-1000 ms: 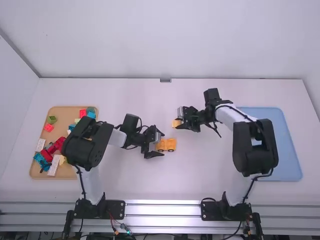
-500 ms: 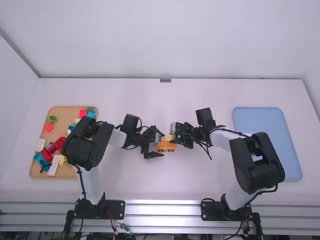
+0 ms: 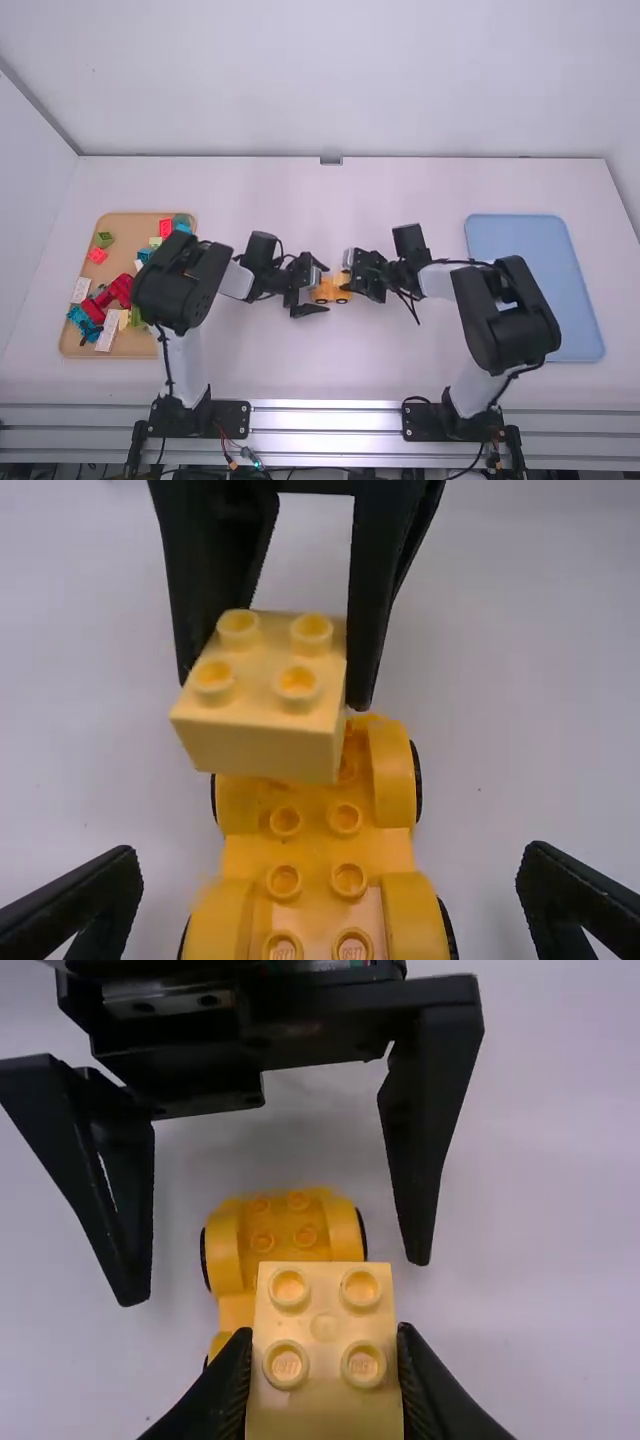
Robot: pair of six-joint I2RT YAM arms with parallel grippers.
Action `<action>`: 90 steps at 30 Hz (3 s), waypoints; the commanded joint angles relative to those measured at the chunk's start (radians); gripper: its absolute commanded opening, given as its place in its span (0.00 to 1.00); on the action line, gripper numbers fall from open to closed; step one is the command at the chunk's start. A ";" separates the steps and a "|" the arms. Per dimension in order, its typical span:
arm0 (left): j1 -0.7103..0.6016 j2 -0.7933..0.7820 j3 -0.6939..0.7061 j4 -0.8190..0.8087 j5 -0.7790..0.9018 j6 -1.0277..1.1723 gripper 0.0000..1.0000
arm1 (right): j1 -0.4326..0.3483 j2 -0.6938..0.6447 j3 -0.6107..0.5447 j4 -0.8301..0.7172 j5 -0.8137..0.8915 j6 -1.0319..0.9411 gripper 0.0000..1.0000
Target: Assemble lego blocks to make yellow taxi
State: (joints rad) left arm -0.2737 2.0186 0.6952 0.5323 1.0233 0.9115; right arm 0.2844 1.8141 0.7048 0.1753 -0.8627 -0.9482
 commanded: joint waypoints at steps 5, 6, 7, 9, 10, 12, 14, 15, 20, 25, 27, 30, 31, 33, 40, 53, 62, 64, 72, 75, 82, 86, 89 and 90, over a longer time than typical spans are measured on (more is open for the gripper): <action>-0.009 0.050 -0.005 0.016 0.016 -0.026 0.99 | -0.006 0.019 -0.005 0.000 -0.034 0.002 0.00; -0.009 0.060 -0.001 0.021 0.016 -0.031 1.00 | -0.002 0.019 -0.005 -0.001 -0.024 0.002 0.00; -0.009 0.074 0.006 0.028 0.016 -0.048 0.99 | 0.004 0.019 -0.005 -0.003 -0.011 0.002 0.00; -0.008 0.100 0.026 0.034 0.043 -0.070 1.00 | 0.016 0.019 -0.005 -0.007 0.017 0.002 0.00; -0.008 0.105 0.031 0.033 0.055 -0.070 0.99 | 0.019 0.019 -0.005 -0.007 0.021 0.002 0.00; -0.008 0.106 0.035 0.034 0.068 -0.069 0.95 | 0.016 0.019 -0.005 -0.008 0.027 0.002 0.00; -0.008 0.106 0.038 0.034 0.066 -0.069 0.86 | 0.010 0.019 -0.007 -0.006 0.025 0.001 0.00; -0.008 0.106 0.039 0.033 0.060 -0.068 0.80 | 0.006 0.019 -0.014 0.003 0.023 0.000 0.00; -0.009 0.106 0.028 0.050 0.060 -0.066 0.59 | -0.006 0.019 -0.031 0.005 0.009 -0.030 0.00; -0.009 0.106 0.020 0.064 0.061 -0.066 0.48 | -0.008 0.019 -0.032 -0.003 -0.003 -0.071 0.00; -0.009 0.106 0.016 0.071 0.061 -0.066 0.46 | 0.000 0.019 -0.032 0.000 0.000 -0.070 0.00; -0.009 0.106 0.007 0.071 0.059 -0.064 0.39 | 0.013 0.019 -0.032 0.001 0.000 -0.074 0.00; -0.009 0.106 0.003 0.069 0.060 -0.053 0.37 | 0.013 0.019 -0.032 0.001 -0.001 -0.074 0.00; -0.009 0.106 -0.004 0.067 0.061 -0.023 0.33 | 0.010 0.019 -0.031 0.000 0.000 -0.074 0.00; -0.009 0.106 -0.036 0.116 0.060 -0.025 0.34 | 0.009 0.031 -0.032 -0.002 -0.005 -0.104 0.00; -0.009 0.106 -0.018 0.099 0.058 -0.032 0.35 | 0.018 0.071 -0.016 -0.025 -0.038 -0.141 0.00; -0.008 0.106 -0.019 0.106 0.045 -0.032 0.35 | 0.018 0.064 -0.016 -0.046 -0.029 -0.139 0.00; -0.009 0.106 -0.019 0.105 0.032 -0.032 0.35 | 0.018 0.063 -0.014 -0.057 -0.029 -0.149 0.00; -0.008 0.106 -0.021 0.105 0.031 -0.032 0.35 | 0.018 0.062 0.025 -0.157 -0.023 -0.187 0.00; -0.008 0.106 -0.019 0.103 0.034 -0.034 0.36 | 0.018 0.062 0.024 -0.157 -0.002 -0.192 0.16; -0.008 0.106 -0.021 0.105 0.034 -0.032 0.36 | 0.016 0.061 0.025 -0.136 -0.056 -0.192 0.51; -0.008 0.106 -0.019 0.103 0.034 -0.032 0.37 | 0.007 0.061 0.048 -0.140 -0.105 -0.175 0.63; -0.008 0.106 -0.022 0.104 0.034 -0.033 0.37 | 0.005 0.061 0.087 -0.193 -0.146 -0.182 0.67; -0.008 0.106 -0.022 0.103 0.034 -0.032 0.37 | 0.006 0.061 0.092 -0.200 -0.158 -0.182 0.67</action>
State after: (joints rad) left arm -0.2798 2.1082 0.6724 0.6415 1.0870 0.8635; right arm 0.2916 1.8587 0.7547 -0.0135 -0.9577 -1.1305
